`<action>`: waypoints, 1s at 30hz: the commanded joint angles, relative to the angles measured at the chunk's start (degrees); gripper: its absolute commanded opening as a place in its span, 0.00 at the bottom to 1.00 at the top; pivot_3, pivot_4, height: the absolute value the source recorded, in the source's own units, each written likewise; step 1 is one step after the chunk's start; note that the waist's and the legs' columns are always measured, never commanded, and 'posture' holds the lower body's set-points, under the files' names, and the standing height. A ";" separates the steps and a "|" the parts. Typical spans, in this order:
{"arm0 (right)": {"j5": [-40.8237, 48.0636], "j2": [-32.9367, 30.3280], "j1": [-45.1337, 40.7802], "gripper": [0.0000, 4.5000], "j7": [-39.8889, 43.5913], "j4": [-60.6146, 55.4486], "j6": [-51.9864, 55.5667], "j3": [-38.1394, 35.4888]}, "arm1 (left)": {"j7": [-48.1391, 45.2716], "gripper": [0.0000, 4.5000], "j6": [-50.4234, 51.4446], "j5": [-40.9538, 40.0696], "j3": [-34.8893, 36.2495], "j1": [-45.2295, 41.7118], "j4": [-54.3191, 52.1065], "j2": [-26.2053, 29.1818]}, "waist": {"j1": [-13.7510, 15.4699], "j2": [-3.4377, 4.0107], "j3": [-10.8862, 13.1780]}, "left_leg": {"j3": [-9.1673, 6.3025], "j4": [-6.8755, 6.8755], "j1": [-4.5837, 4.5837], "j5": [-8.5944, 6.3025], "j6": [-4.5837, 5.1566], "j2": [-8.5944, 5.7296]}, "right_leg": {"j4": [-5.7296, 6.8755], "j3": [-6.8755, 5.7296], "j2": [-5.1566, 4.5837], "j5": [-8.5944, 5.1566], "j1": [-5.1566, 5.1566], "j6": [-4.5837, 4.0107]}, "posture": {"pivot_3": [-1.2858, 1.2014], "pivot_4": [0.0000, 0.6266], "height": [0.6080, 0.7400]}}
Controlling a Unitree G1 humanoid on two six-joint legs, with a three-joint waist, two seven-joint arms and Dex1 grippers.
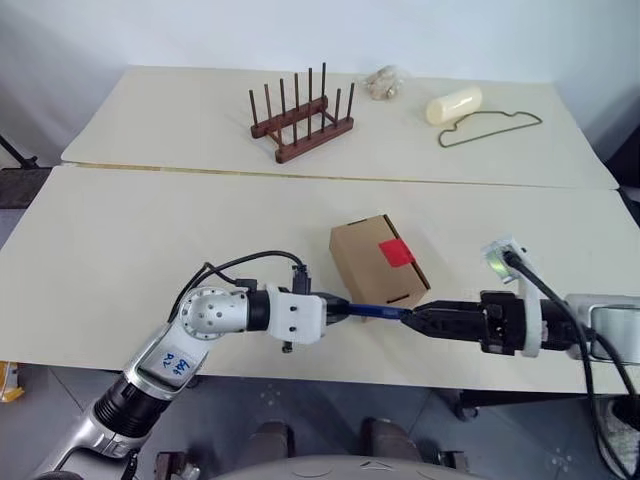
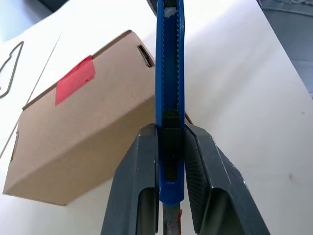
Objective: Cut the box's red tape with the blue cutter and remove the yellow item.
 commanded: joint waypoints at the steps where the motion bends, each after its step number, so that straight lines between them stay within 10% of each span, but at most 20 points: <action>1: 1.78 1.17 -0.60 0.99 -3.65 -3.41 -3.45 1.78 | -1.18 0.09 -0.61 -0.88 -0.03 -0.80 -1.07 -1.48 | 0.00 0.00 0.00 | 0.00 0.02 -0.02 0.00 0.00 -0.01 | 0.00 0.00 0.00 0.01 0.00 0.02 | 0.52 0.24 1.00; 7: 1.78 2.58 -2.37 0.99 -6.58 -4.51 -5.25 5.09 | -2.35 0.09 -0.48 -0.35 -0.27 -2.07 -0.08 -3.19 | 0.08 0.00 0.00 | -0.10 0.16 -0.19 0.00 0.01 -0.01 | -0.12 -0.01 0.04 0.08 -0.01 0.15 | 0.52 0.24 1.00; 12: 1.78 3.32 -4.14 0.64 -8.06 -4.13 -5.40 6.96 | -2.76 0.09 -0.56 0.14 -0.48 -2.65 -0.06 -4.19 | 0.03 0.01 0.00 | -0.14 0.20 -0.36 0.00 0.01 0.00 | -0.14 -0.03 0.07 0.09 -0.15 0.15 | 0.52 0.24 1.00; 30: 1.78 2.84 -5.67 0.56 -9.03 -2.15 -3.95 9.47 | -3.66 0.09 0.36 0.77 -0.37 -2.76 -0.89 -4.40 | 0.04 0.01 0.00 | -0.14 0.31 -0.52 0.00 0.02 0.01 | -0.09 -0.03 0.07 0.11 -0.29 0.17 | 0.52 0.24 1.00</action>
